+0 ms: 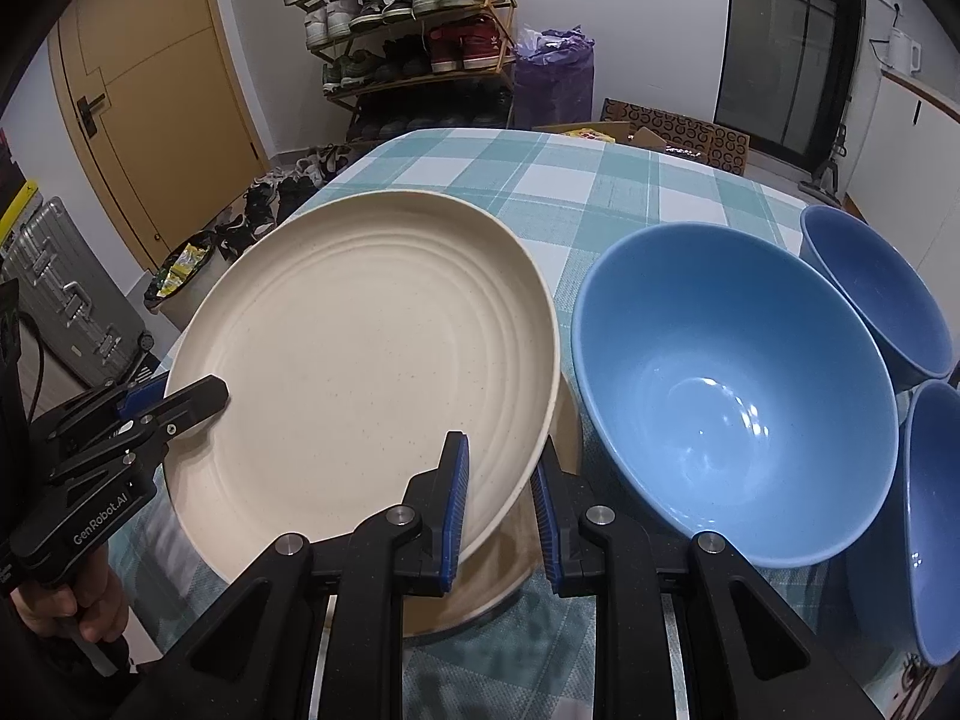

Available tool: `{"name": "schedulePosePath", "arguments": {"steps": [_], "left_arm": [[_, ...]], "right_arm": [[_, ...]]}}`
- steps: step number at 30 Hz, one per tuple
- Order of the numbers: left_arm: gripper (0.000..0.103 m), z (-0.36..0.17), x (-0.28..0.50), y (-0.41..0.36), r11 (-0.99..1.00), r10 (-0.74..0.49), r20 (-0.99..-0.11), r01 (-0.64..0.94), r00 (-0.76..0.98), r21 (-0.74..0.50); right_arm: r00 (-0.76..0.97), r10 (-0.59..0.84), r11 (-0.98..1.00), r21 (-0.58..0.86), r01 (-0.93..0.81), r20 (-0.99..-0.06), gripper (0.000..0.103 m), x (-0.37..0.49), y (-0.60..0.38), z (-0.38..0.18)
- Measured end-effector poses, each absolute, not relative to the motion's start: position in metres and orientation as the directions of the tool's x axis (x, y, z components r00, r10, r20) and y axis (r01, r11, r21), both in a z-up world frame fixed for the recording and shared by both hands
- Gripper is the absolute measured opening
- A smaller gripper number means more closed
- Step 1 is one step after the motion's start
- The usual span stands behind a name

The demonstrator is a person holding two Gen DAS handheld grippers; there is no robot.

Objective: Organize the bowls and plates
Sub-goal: 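Carry the held plate over the other cream plate with both tools, then lower the held plate onto the other cream plate with both tools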

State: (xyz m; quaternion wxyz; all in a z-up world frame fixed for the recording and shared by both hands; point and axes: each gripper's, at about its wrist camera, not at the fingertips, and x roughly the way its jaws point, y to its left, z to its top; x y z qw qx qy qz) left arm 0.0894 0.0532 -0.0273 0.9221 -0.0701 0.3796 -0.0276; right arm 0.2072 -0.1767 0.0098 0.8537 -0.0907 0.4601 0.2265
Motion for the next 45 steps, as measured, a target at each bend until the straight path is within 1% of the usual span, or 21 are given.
{"name": "schedulePosePath", "arguments": {"steps": [15,26,45], "left_arm": [[0.022,-0.034,0.093,0.047,0.993,-0.095,-0.716,0.016,0.692,-0.116],[0.022,-0.042,0.097,0.041,0.994,-0.092,-0.732,0.021,0.675,-0.105],[0.024,-0.047,0.095,0.033,0.999,-0.037,-0.735,0.024,0.677,-0.028]], "right_arm": [[0.466,0.283,0.892,0.051,-0.450,-0.838,0.021,0.200,-0.182,-0.001],[0.473,0.247,0.893,0.009,-0.450,-0.846,0.021,0.199,-0.179,-0.006],[0.487,0.191,0.890,-0.058,-0.451,-0.852,0.023,0.194,-0.172,-0.013]]}}
